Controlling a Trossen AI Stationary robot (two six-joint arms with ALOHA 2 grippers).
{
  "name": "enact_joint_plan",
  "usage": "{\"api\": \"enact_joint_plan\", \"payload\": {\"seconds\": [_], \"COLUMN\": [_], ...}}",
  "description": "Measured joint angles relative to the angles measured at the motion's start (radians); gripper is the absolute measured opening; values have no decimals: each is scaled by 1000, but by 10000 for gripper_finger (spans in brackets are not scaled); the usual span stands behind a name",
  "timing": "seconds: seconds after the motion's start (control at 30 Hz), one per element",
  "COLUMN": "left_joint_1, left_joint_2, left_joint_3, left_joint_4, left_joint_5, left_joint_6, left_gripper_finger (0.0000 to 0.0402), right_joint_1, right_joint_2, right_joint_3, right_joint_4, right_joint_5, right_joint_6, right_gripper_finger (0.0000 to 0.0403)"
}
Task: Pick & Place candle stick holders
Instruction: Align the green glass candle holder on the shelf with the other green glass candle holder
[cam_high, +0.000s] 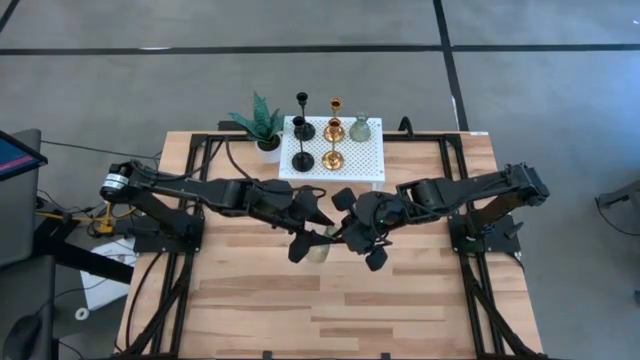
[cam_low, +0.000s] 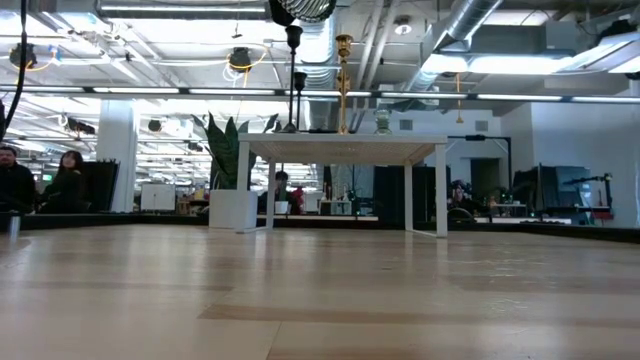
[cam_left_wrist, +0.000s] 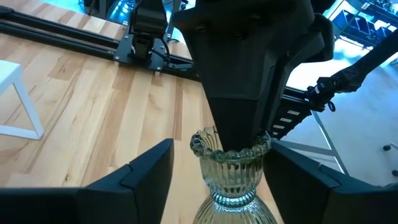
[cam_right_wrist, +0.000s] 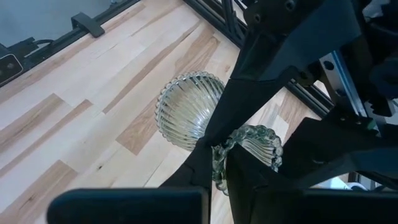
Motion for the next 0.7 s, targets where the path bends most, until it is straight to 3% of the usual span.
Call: {"api": "enact_joint_plan", "payload": {"seconds": [0.4, 0.7], "left_joint_1": [5, 1], "left_joint_2": [-45, -124], "left_joint_3": [5, 3], "left_joint_4": [23, 11], "left_joint_5": [5, 5], "left_joint_6": [-6, -5], "left_gripper_finger": [287, 291], "right_joint_1": [-3, -2], "right_joint_2": [3, -7], "right_joint_3": [-1, -1], "right_joint_4": [-17, -60], "right_joint_5": [23, 28], "right_joint_6": [-2, 15], "right_gripper_finger": [11, 11]}}
